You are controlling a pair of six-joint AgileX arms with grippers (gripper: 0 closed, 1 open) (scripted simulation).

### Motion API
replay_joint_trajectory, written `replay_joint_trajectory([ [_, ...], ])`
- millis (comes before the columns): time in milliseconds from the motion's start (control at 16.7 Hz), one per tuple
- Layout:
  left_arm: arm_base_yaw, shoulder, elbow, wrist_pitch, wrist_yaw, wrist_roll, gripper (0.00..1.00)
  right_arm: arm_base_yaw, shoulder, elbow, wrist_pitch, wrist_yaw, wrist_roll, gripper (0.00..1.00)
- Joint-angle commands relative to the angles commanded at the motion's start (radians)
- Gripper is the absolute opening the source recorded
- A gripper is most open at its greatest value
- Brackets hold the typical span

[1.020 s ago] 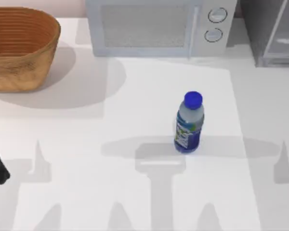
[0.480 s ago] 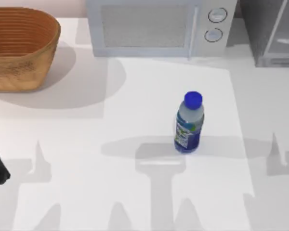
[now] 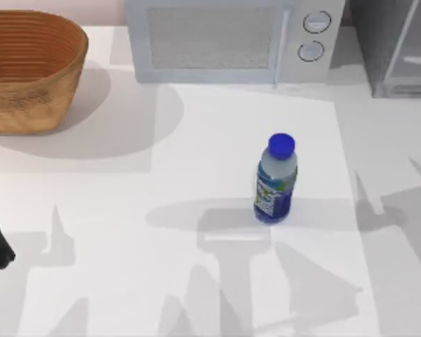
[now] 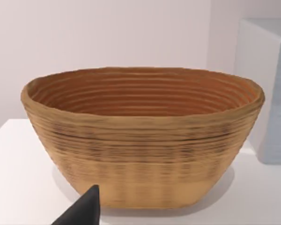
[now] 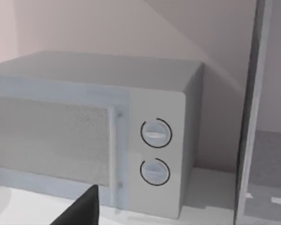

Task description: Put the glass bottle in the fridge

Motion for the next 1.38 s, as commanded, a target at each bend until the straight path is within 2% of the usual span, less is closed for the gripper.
replay_joint_trajectory([
  [420,0.0,0.0,0.0,0.0,0.0,0.0,1.0,0.09,0.398,0.059,0.347,-0.062,-0.007,1.0],
  [960,0.0,0.0,0.0,0.0,0.0,0.0,1.0,0.212,1.033,0.108,0.82,-0.142,-0.025,1.0],
  [1380,0.0,0.0,0.0,0.0,0.0,0.0,1.0,0.276,1.354,0.128,1.052,-0.184,-0.032,1.0],
])
